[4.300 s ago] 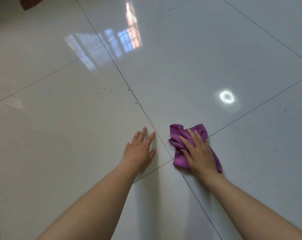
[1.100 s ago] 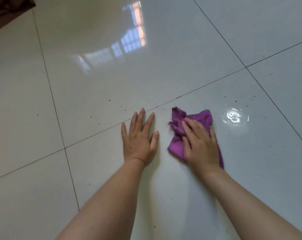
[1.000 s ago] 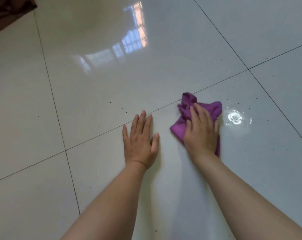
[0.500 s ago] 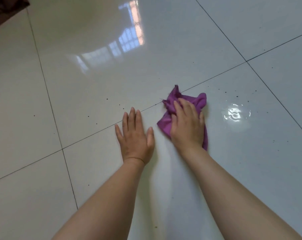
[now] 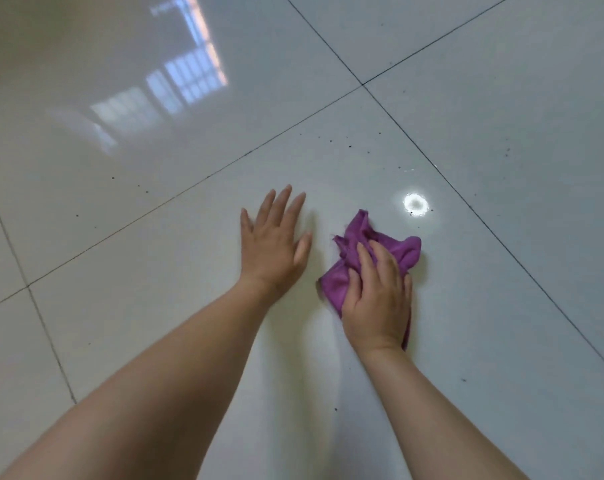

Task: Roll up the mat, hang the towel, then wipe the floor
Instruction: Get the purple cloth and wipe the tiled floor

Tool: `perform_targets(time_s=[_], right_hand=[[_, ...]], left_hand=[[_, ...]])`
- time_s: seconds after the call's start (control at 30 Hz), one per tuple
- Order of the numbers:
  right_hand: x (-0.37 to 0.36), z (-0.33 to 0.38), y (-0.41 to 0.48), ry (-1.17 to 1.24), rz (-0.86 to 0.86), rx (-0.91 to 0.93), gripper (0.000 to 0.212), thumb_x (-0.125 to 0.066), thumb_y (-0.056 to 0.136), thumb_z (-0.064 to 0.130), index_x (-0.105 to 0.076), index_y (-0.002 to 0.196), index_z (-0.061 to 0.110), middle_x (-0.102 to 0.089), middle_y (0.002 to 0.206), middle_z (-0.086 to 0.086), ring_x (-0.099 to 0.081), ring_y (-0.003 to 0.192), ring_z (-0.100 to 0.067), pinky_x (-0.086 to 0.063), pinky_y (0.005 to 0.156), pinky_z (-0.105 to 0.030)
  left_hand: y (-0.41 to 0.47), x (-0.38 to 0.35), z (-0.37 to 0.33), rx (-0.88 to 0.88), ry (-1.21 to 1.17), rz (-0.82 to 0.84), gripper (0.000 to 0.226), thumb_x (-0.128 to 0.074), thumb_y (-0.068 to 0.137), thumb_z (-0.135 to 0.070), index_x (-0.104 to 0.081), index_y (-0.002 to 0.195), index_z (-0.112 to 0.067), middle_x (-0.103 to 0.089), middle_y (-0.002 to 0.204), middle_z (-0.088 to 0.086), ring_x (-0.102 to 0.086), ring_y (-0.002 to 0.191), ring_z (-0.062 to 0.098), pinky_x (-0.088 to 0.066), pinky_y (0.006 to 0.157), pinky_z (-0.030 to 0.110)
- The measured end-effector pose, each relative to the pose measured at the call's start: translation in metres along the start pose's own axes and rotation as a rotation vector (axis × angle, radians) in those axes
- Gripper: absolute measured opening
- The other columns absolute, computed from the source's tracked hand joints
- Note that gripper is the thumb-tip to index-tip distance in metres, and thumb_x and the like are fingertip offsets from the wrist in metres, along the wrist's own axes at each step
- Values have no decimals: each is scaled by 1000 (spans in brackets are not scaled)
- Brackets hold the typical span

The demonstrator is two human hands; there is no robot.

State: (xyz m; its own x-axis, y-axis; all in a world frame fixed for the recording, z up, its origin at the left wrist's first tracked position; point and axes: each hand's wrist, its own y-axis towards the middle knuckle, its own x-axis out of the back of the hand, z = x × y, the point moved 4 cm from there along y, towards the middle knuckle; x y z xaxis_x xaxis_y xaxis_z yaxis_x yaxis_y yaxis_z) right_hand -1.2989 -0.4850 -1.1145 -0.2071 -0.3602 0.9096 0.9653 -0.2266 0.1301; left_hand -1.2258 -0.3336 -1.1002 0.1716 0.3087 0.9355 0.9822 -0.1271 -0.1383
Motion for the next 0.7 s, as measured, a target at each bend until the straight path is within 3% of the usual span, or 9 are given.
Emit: perform_targets(time_s=[0.13,0.33,0.4,0.57,0.7], right_hand=[[6,-17,7,11,-100,-191,40,-39,91,25,-55,125,13,-52,133,-4,-48,122,-23,-40,92,-42],[3,-35,59,0,-184,-283,36,-45,91,21,-56,123,10,-50,135,-4,-48,122,-24,-41,95,-45],[1,-34,76,-25,-154,-244,38,-43,91,23,-56,124,9,-51,135,-5,-49,122,-27,-42,93,-46],[8,-32,51,-6,1,124,41,-38,93,29,-55,127,14,-55,131,-4,-47,120,-23,-42,92,-46],[10,-54,82,19,-92,-46,40,-39,92,25,-58,122,8,-57,126,-9,-53,114,-28,-41,88,-42]], left_hand=[[32,-24,-32,164,9,5,58,-25,96,-43,-5,149,-29,4,158,-9,8,145,13,11,112,55],[37,-22,-29,204,27,-16,60,-27,94,-45,-4,149,-33,4,158,-13,8,144,10,10,113,54],[38,-23,-30,210,22,-7,60,-27,95,-44,-5,149,-33,4,158,-13,8,144,11,10,113,54],[39,-25,-28,213,39,-16,62,-20,89,-47,-7,149,-33,1,158,-12,4,145,12,8,112,54],[38,-25,-27,220,44,-15,62,-21,89,-47,-7,148,-33,0,158,-13,5,144,11,9,112,53]])
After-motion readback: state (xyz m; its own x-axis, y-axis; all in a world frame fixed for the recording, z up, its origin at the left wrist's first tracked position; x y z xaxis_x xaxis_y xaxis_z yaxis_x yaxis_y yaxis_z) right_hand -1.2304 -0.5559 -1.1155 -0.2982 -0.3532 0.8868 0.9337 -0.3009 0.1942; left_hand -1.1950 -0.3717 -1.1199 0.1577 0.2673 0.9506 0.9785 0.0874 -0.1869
